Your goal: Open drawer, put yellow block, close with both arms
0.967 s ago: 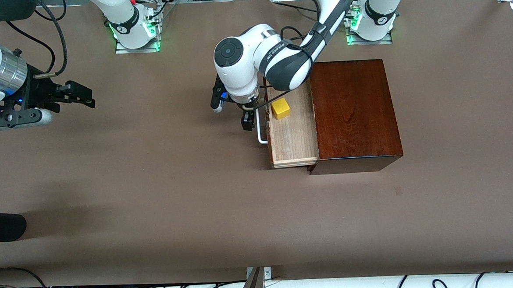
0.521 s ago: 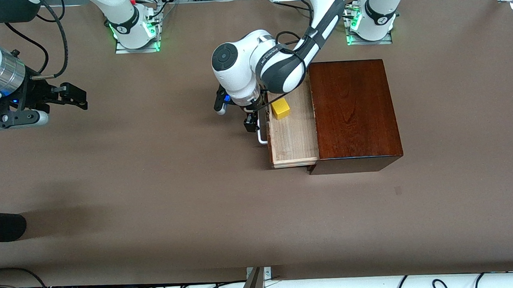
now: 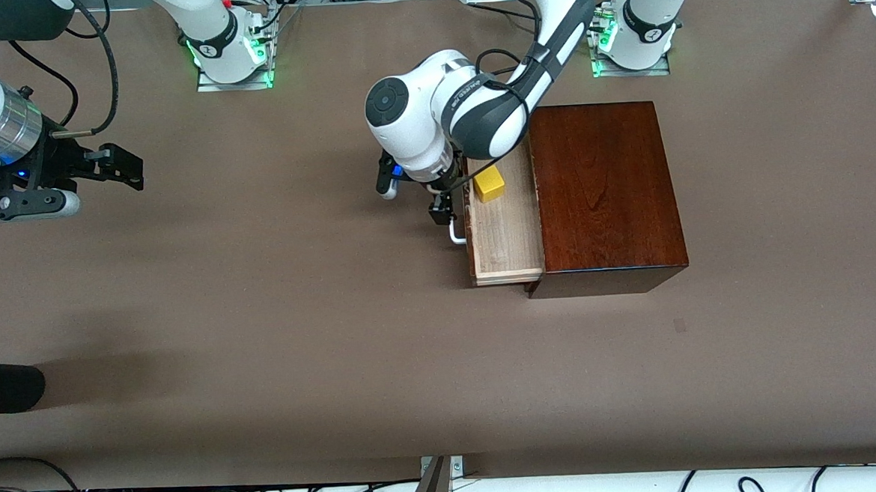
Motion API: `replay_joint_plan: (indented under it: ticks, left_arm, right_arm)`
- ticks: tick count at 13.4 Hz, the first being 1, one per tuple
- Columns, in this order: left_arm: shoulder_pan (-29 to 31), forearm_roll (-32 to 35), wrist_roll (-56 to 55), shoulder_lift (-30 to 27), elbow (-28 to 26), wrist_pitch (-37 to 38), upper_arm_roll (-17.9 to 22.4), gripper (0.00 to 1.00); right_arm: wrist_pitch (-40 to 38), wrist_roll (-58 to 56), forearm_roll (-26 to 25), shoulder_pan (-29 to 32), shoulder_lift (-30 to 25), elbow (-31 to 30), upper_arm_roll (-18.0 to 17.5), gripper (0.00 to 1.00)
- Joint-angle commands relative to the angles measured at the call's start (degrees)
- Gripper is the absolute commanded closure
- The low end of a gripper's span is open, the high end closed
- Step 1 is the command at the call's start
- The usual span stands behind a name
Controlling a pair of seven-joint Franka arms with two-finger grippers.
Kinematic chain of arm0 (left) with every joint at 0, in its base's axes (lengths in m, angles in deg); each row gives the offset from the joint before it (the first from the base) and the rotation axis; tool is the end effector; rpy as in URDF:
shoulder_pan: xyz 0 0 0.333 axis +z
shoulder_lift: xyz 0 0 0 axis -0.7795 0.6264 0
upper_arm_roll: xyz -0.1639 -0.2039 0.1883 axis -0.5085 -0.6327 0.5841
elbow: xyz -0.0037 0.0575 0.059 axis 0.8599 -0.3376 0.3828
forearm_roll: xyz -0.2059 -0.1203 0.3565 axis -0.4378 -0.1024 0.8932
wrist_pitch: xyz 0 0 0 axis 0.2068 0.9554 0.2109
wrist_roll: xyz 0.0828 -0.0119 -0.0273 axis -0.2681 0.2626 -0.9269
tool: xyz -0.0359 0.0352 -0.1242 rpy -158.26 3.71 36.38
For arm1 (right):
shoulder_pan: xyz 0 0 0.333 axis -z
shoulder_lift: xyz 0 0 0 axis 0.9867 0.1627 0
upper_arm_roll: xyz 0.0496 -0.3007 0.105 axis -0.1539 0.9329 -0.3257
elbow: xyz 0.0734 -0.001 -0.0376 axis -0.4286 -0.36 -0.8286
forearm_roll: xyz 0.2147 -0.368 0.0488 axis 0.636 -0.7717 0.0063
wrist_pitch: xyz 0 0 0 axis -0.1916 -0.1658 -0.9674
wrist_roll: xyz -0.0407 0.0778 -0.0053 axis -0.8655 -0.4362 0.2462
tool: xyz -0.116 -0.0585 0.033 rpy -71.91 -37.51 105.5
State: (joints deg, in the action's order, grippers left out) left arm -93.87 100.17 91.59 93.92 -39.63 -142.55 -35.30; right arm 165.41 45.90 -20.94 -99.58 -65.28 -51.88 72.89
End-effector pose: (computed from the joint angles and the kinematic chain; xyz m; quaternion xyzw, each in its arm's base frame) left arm 0.5084 -0.5333 0.2748 -0.6443 0.7502 0.1263 0.0783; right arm 0.6088 0.0792 0.5697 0.9983 0.0335 -0.0389 0.0275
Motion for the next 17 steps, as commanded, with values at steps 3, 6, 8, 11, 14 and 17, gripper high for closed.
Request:
replay_joint_plan:
  ticks: [3,6,8,11,14,17]
  left_arm:
    - [2.49,4.61,1.05,-4.42,-7.07,2.94,0.39,0.0]
    - [5.2,5.14,1.05,-4.94,-7.97,3.64,0.21,0.0]
    - [5.74,5.14,1.05,-6.0,-11.03,3.47,0.3,0.0]
    - [7.32,5.23,1.14,-8.36,-14.98,3.56,0.3,0.0]
    - [9.33,5.32,1.84,-10.3,-17.63,3.64,0.3,0.0]
    - [9.7,5.23,1.76,-10.31,-16.59,3.21,-0.14,0.0]
  right_arm:
    - [-0.13,-0.17,-0.79,-0.04,0.44,1.22,-0.25,0.0]
    - [0.66,-0.26,-0.71,-0.13,0.44,1.22,-0.25,0.0]
    - [0.67,-0.26,-0.71,-0.13,0.44,1.22,-0.25,0.0]
    - [0.67,-0.26,-0.79,-0.13,0.44,1.22,-0.25,0.0]
    - [0.67,-0.26,-0.79,-0.13,0.44,1.22,-0.25,0.0]
    - [0.67,-0.26,-0.71,-0.13,0.44,1.22,-0.25,0.0]
